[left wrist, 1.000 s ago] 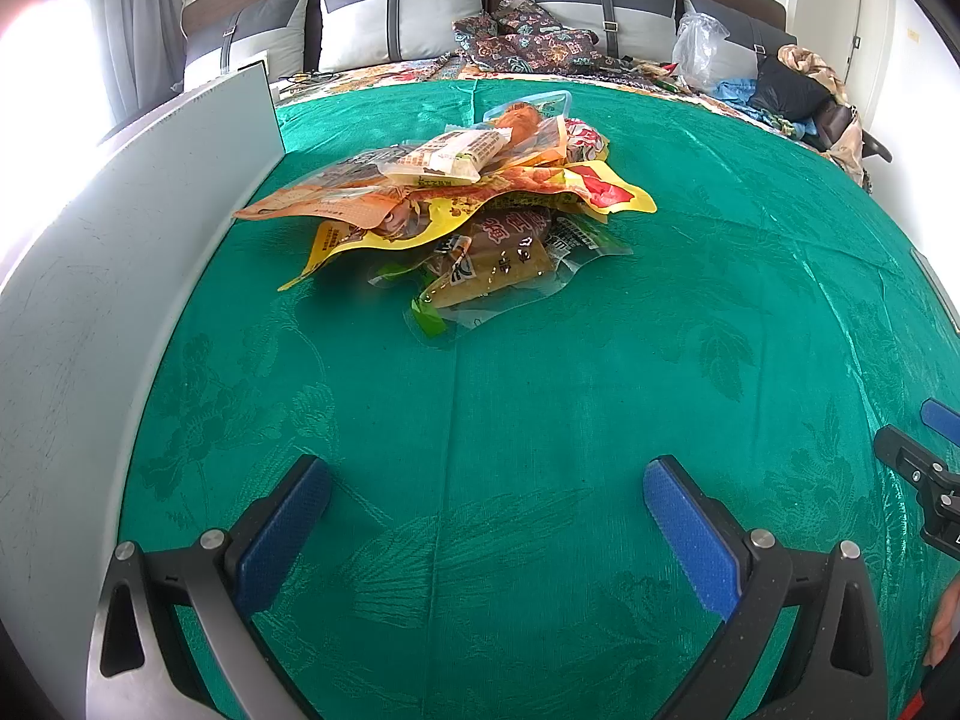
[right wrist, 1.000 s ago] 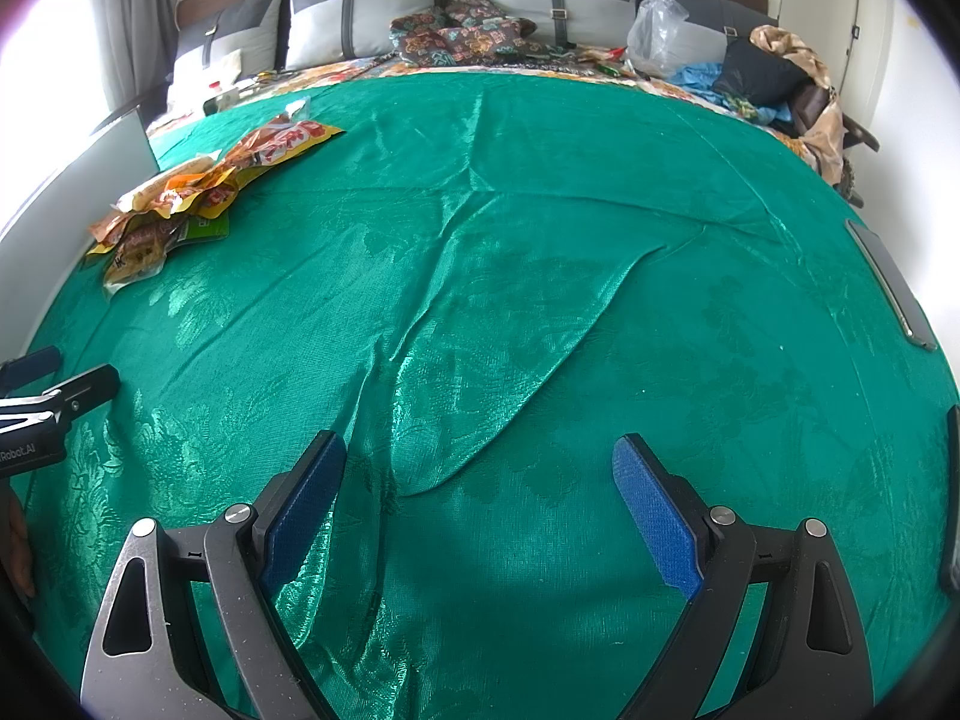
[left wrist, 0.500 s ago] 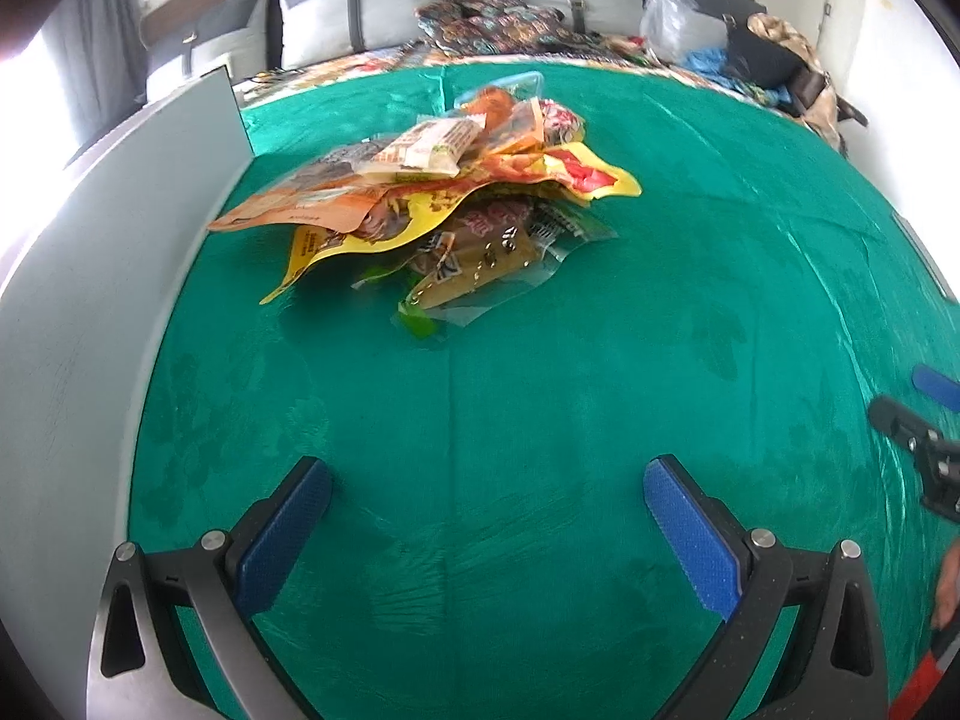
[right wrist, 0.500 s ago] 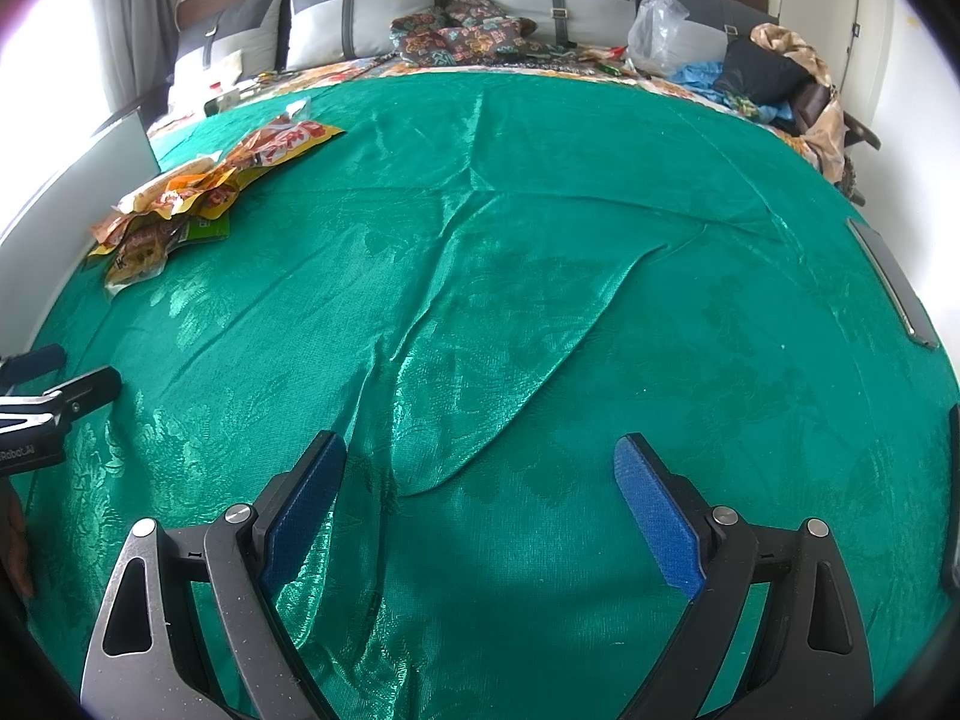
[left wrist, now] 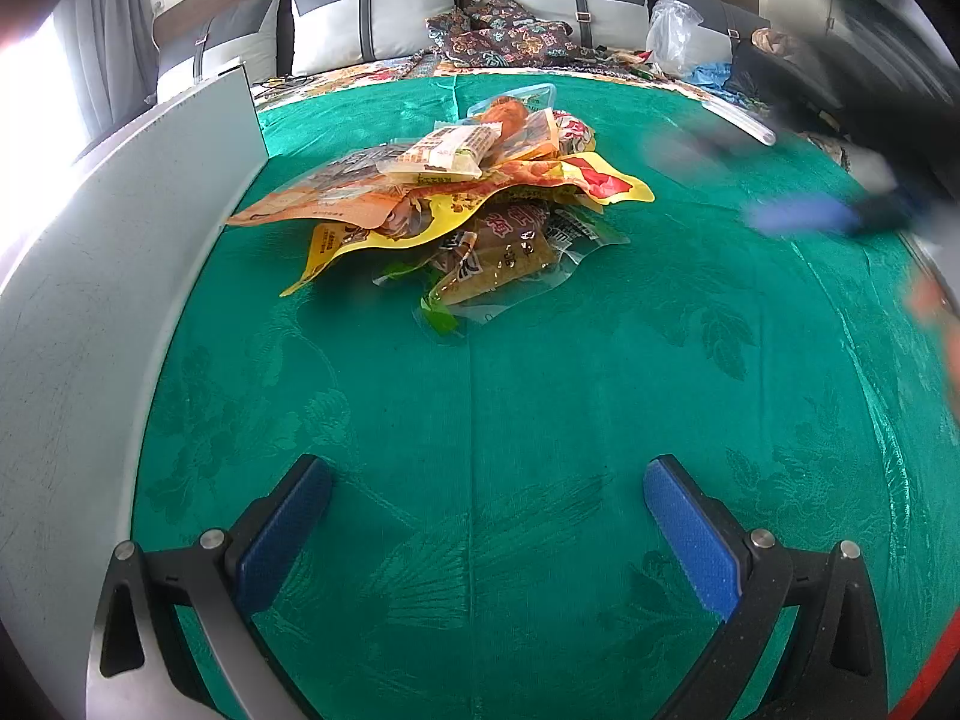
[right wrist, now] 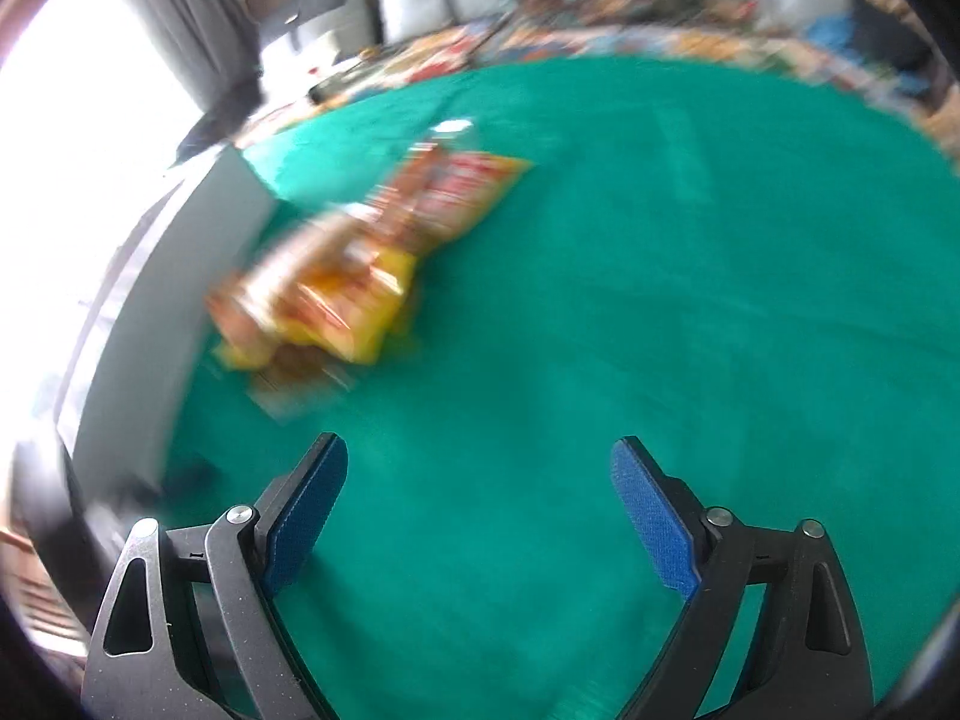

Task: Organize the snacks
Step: 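Pull the yellow spicy-strip packet from the pile and grasp it with the right tool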

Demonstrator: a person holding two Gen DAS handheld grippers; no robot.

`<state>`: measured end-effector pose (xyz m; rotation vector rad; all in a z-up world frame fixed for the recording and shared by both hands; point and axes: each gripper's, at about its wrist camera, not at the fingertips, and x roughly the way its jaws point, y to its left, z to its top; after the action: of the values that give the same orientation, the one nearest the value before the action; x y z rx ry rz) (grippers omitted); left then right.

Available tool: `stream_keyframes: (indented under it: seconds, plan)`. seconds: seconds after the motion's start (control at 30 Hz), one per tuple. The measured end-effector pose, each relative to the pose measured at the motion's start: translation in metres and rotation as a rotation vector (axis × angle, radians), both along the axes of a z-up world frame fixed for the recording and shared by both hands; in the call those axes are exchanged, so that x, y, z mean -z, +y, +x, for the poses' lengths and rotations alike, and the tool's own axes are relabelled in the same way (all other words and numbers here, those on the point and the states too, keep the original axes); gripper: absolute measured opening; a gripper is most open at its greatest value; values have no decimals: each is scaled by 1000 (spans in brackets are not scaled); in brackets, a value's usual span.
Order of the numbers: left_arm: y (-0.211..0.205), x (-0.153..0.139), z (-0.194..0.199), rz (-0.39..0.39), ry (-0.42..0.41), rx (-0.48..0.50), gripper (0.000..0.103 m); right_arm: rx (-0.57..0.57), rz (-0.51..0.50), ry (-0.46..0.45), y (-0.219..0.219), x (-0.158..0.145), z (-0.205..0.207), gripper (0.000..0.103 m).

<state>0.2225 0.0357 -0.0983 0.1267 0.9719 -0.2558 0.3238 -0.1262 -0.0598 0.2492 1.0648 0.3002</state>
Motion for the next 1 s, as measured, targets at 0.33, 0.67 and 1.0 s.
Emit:
stream_keyframes:
  seconds: [0.33,0.67,1.0]
  plan:
    - [-1,-1,0,-1,0,0,103,-30,136,132,61,21,78,47]
    - [-1,0,-1,-1,0,0,103,-69,27,173,-12,10,0,28]
    - [-1,0,-1,0,-1,0,103,-118,-281,-25,-54,-23,-87,68]
